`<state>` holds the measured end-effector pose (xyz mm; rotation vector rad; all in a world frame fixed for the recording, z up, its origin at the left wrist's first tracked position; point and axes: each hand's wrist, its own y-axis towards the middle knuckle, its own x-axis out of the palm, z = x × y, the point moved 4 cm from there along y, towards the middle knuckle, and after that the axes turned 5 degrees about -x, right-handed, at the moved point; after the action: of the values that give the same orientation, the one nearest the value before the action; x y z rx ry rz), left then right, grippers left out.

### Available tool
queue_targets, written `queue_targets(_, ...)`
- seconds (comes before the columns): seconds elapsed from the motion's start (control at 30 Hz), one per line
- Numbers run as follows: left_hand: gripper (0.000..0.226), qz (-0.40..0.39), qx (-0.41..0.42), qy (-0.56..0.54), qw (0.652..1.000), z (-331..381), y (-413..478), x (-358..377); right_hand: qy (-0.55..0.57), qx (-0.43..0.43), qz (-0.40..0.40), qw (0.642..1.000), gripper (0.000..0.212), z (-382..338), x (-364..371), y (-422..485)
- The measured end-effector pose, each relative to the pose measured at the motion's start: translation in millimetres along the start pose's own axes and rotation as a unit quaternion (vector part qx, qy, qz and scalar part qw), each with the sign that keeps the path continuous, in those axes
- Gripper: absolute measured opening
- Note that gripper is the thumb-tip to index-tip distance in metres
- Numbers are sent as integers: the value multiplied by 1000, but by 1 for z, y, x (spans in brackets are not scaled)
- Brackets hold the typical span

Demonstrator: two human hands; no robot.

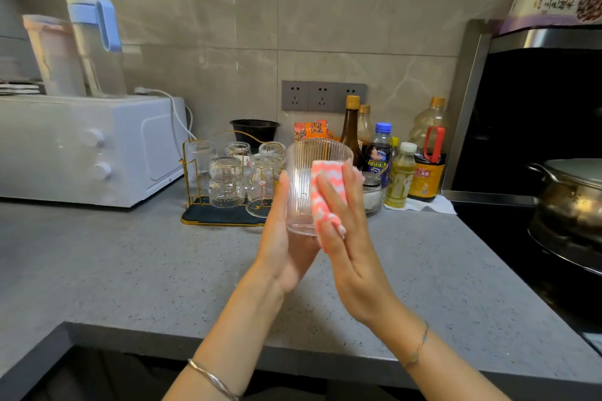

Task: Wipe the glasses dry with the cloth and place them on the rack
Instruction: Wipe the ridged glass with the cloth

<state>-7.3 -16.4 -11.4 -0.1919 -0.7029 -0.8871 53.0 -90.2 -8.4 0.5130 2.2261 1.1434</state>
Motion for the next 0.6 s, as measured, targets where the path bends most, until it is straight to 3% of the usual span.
queue_targets(0.27, 58, 11, 39, 120, 992, 11, -6, 5, -46, -28, -43, 998, 47, 1, -2, -1)
queue_targets(0.4, 47, -3, 49, 96, 994, 12, -6, 7, -53, -34, -22, 998, 46, -1, -9, 15)
queue_targets(0.6, 53, -28, 23, 33, 999, 3, -11, 9, 28, -27, 19, 999, 41, -10, -25, 41)
